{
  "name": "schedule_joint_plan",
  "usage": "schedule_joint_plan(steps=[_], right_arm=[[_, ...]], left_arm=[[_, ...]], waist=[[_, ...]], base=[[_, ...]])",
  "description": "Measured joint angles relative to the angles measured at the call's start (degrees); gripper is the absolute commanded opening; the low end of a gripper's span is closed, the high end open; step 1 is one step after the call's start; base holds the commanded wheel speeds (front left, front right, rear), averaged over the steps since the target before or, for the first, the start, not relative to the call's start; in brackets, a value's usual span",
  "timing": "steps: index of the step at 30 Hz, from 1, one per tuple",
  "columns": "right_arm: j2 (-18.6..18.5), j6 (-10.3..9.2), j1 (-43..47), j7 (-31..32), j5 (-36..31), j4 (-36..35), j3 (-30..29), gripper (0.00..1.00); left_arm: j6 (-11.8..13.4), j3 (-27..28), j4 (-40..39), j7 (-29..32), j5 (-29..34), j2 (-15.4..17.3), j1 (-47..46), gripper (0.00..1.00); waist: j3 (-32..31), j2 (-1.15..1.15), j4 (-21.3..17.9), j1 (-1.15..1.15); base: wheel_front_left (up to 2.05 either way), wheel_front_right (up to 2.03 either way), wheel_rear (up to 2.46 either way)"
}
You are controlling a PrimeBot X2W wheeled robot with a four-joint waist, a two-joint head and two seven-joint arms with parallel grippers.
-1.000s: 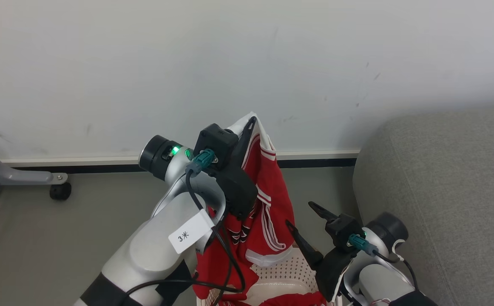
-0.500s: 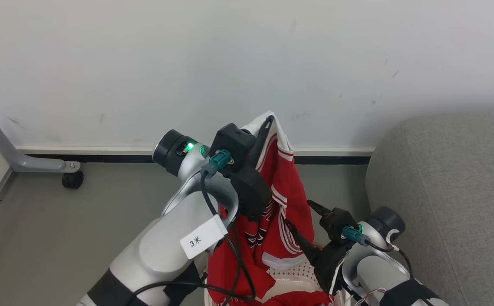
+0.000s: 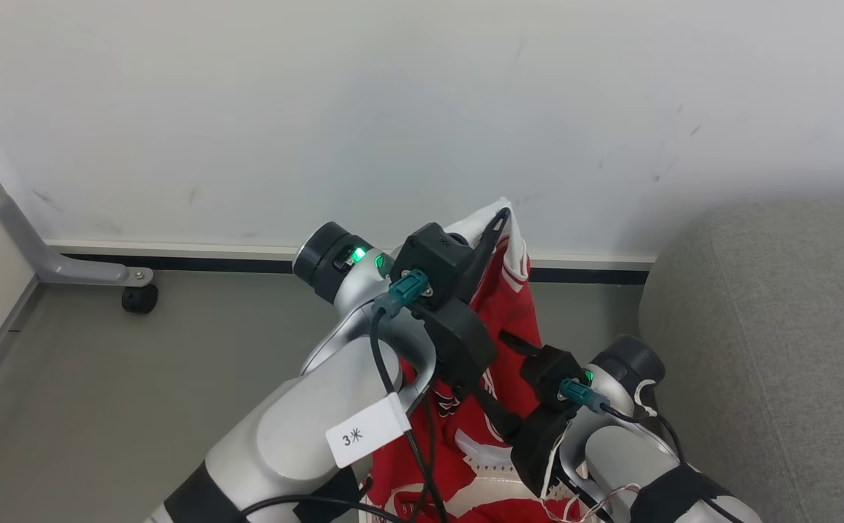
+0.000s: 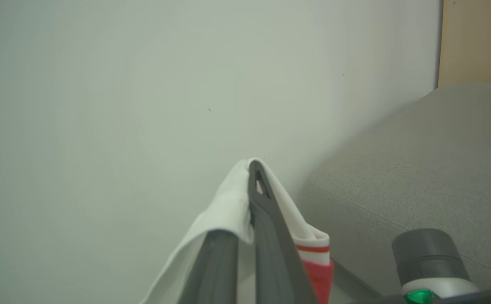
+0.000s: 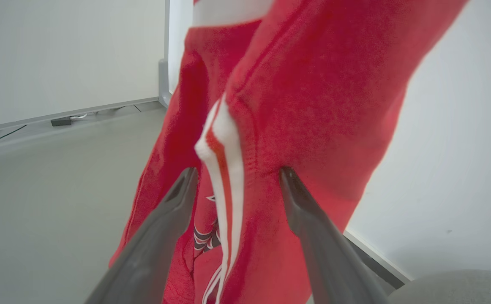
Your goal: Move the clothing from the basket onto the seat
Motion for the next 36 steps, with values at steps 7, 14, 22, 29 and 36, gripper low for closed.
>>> schedule_joint_plan(steps=[7, 14, 22, 29, 36], right_arm=[[-0.01, -5.47, -1.78, 0.0, 1.25, 0.8, -0.62, 0.73], [0.01, -6.93, -2.61, 0.0, 3.07, 0.56, -1.01, 0.0], [-0.02, -7.24, -2.33, 0.0, 4.11, -0.83, -4.39, 0.0], [-2.33, -6.91, -1.15, 0.01, 4.58, -4.6, -7.08, 0.0], [-7.69, -6.82, -0.23, 0.01, 4.46, -9.88, -9.47, 0.0]], left_arm=[[0.49, -1.2, -2.38, 0.45, -0.82, -0.01, 0.0, 0.0], [1.01, -0.22, -1.94, 0.45, -0.93, 0.0, 0.25, 0.0], [1.57, 1.93, -0.62, 0.35, -1.42, 1.7, 2.38, 0.0], [2.03, 3.71, 0.99, -1.18, -3.47, 3.1, 5.35, 1.0], [2.08, 4.45, 1.65, -2.92, -4.33, 3.63, 8.68, 1.0]], waist=[[0.2, 0.0, 0.13, 0.0], [0.37, 0.0, -0.74, 0.0], [0.52, 0.0, -3.14, 0.0], [0.39, 0.0, -6.04, -0.01], [-0.01, 0.0, -9.39, -0.01]], base=[[0.0, 0.0, 0.0], [0.0, 0.0, 0.0], [0.0, 0.0, 0.0], [0.0, 0.0, 0.0], [0.0, 0.0, 0.0]])
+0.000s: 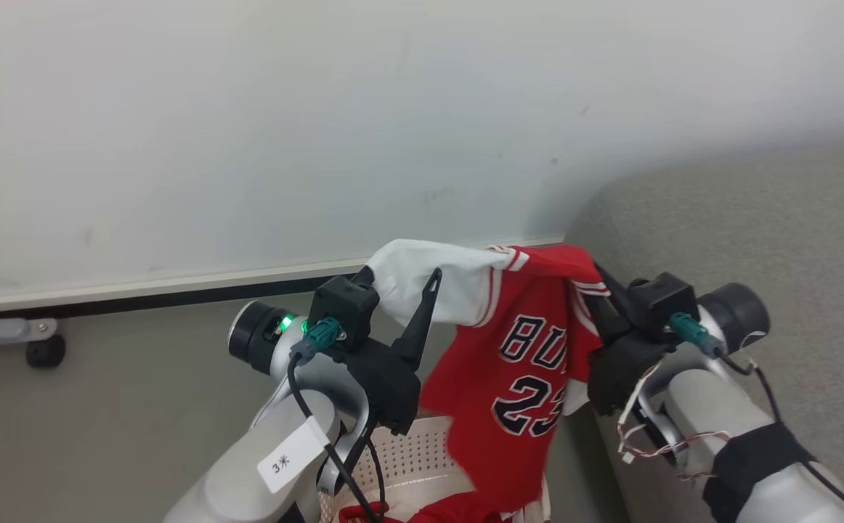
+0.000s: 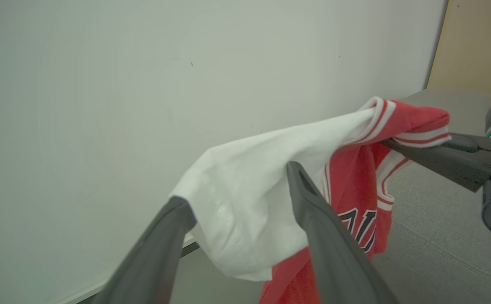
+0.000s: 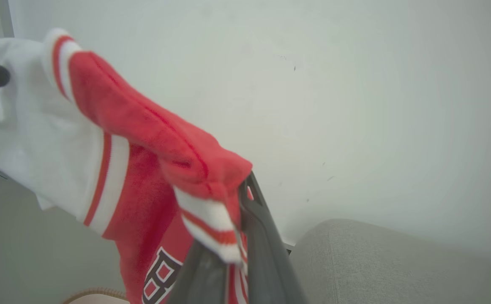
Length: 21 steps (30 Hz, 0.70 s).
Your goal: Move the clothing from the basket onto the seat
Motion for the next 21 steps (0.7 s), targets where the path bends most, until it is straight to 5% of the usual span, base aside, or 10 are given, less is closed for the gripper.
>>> schedule_joint_plan(steps=[21], right_arm=[[-15.84, -2.14, 9.07, -0.01, -4.14, -20.71, -5.67, 0.0]], left_arm=[[-0.01, -1.09, 0.54, -4.27, -0.52, 0.38, 10.81, 1.0]], waist=[[-2.37, 0.0, -10.15, 0.0]], base=[[0.0, 0.0, 0.0]])
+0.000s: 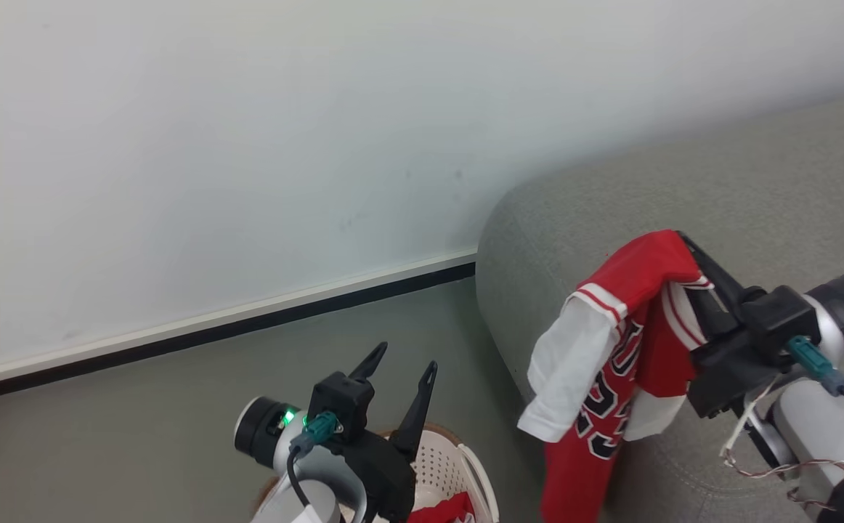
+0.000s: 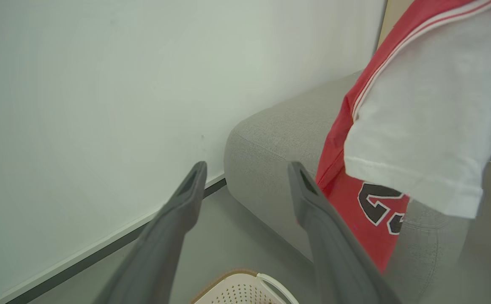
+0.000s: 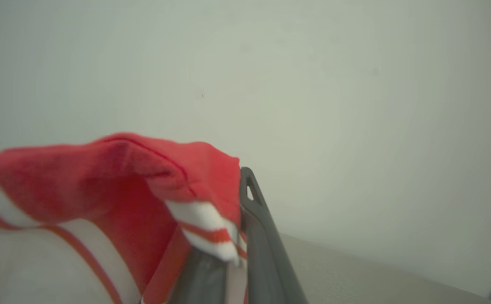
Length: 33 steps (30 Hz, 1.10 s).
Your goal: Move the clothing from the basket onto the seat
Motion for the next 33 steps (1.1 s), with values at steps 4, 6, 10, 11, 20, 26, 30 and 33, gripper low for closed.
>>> schedule_joint_plan(steps=[4, 6, 10, 11, 20, 26, 30, 33], right_arm=[[-2.14, -0.33, 1.91, 0.0, -0.09, -3.53, -1.15, 0.0], [-3.1, -0.55, 3.0, 0.0, -0.31, -4.85, -1.56, 0.0], [-4.97, -0.82, 5.04, 0.0, -0.29, -7.42, -2.67, 0.0], [-4.97, -0.82, 5.04, 0.0, -0.29, -7.42, -2.67, 0.0], [-7.09, -0.96, 5.38, 0.08, -0.13, -8.73, -4.1, 0.0], [-7.44, 1.44, -3.92, 1.63, 0.79, -5.67, -5.94, 0.0], [-7.59, 2.88, -13.47, 3.39, 1.45, -1.59, -8.03, 0.0], [-7.43, 3.81, -21.13, 4.88, 1.87, 1.99, -9.18, 0.0]], left_arm=[[-0.03, -0.38, -0.09, -0.29, 0.0, -0.01, 1.74, 1.0], [-0.04, -0.77, -0.16, -0.45, -0.01, -0.09, 2.5, 1.0], [-0.05, -1.42, -0.46, -0.53, 0.0, -0.26, 3.67, 1.0], [-0.05, -1.42, -0.46, -0.53, 0.0, -0.26, 3.67, 1.0], [-0.12, -2.09, -2.31, -1.02, 0.11, -0.41, 4.33, 1.0], [-0.12, -2.31, -4.76, -1.02, 0.97, 0.0, 3.97, 1.0], [-0.6, -2.5, -6.08, -0.99, 1.53, 0.46, 1.41, 1.0], [-0.83, -2.54, -6.65, -0.35, 2.08, 0.6, -1.37, 1.0]], waist=[[-0.27, 0.0, -1.39, 0.0], [-0.32, 0.0, -1.97, 0.0], [-0.09, 0.0, -2.7, 0.0], [-0.09, 0.0, -2.7, 0.0], [2.04, 0.0, -2.54, 0.01], [4.61, 0.0, -2.04, 0.01], [7.02, 0.0, -1.73, 0.01], [9.03, 0.0, -1.54, 0.02]], base=[[0.0, 0.0, 0.0], [0.0, 0.0, 0.0], [0.0, 0.0, 0.0], [0.0, 0.0, 0.0], [0.0, 0.0, 0.0], [0.0, 0.0, 0.0], [0.0, 0.0, 0.0], [0.0, 0.0, 0.0]])
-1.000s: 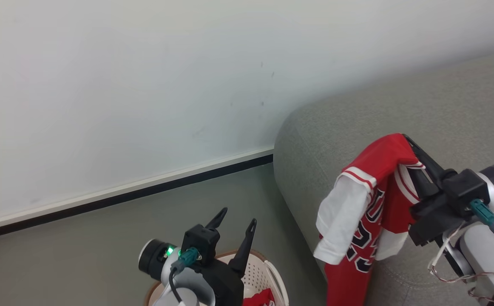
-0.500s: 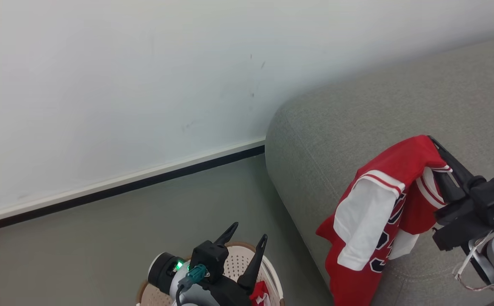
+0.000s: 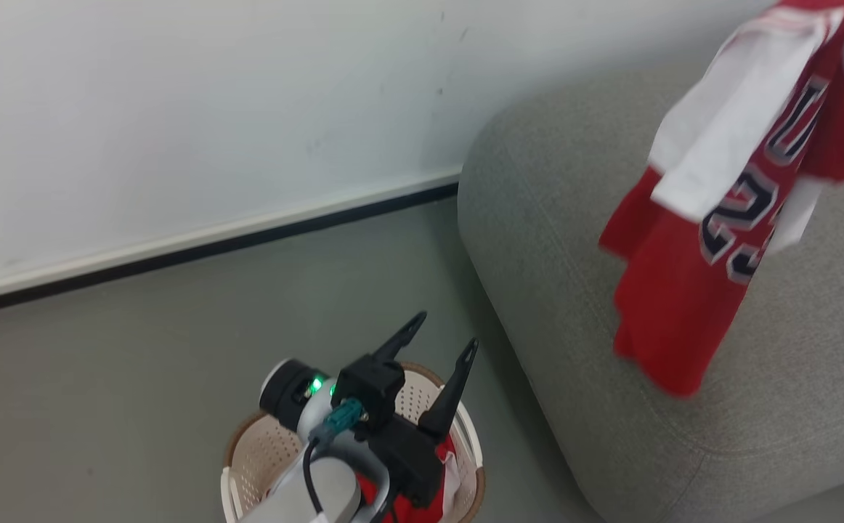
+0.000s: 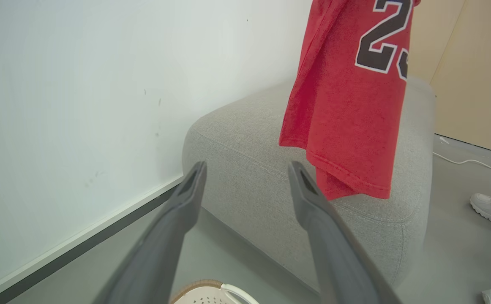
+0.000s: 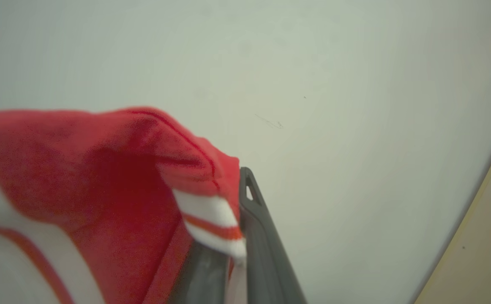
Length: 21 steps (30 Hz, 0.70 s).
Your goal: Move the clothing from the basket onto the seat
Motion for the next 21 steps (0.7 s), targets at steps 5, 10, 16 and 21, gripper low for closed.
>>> schedule_joint_plan(steps=[5, 10, 16, 21], right_arm=[[1.35, 1.83, -10.62, 1.97, 1.77, 6.01, -1.85, 0.0], [0.63, 2.54, -19.05, 3.27, 1.79, 10.73, -3.42, 0.0], [-2.37, 2.77, -24.58, 3.89, 1.89, 14.82, -5.92, 0.0], [-4.46, 2.55, -27.89, 4.22, 1.78, 16.41, -7.13, 0.0]], left_arm=[[-0.33, -0.03, -0.97, 1.2, 0.77, -0.12, -4.31, 1.0], [-0.81, -0.62, -2.21, 2.38, 2.27, -0.64, -7.29, 1.0], [-1.24, -1.12, -3.87, 3.25, 3.03, -0.67, -8.87, 1.0], [-1.24, -1.22, -5.13, 4.09, 3.9, 0.4, -10.04, 1.0]], waist=[[3.55, 0.0, 0.07, 0.0], [7.21, 0.0, -0.12, 0.01], [11.67, 0.0, -0.2, 0.01], [15.41, 0.01, 0.11, 0.01]], base=[[0.0, 0.0, 0.0], [0.0, 0.0, 0.0], [0.0, 0.0, 0.0], [0.0, 0.0, 0.0]])
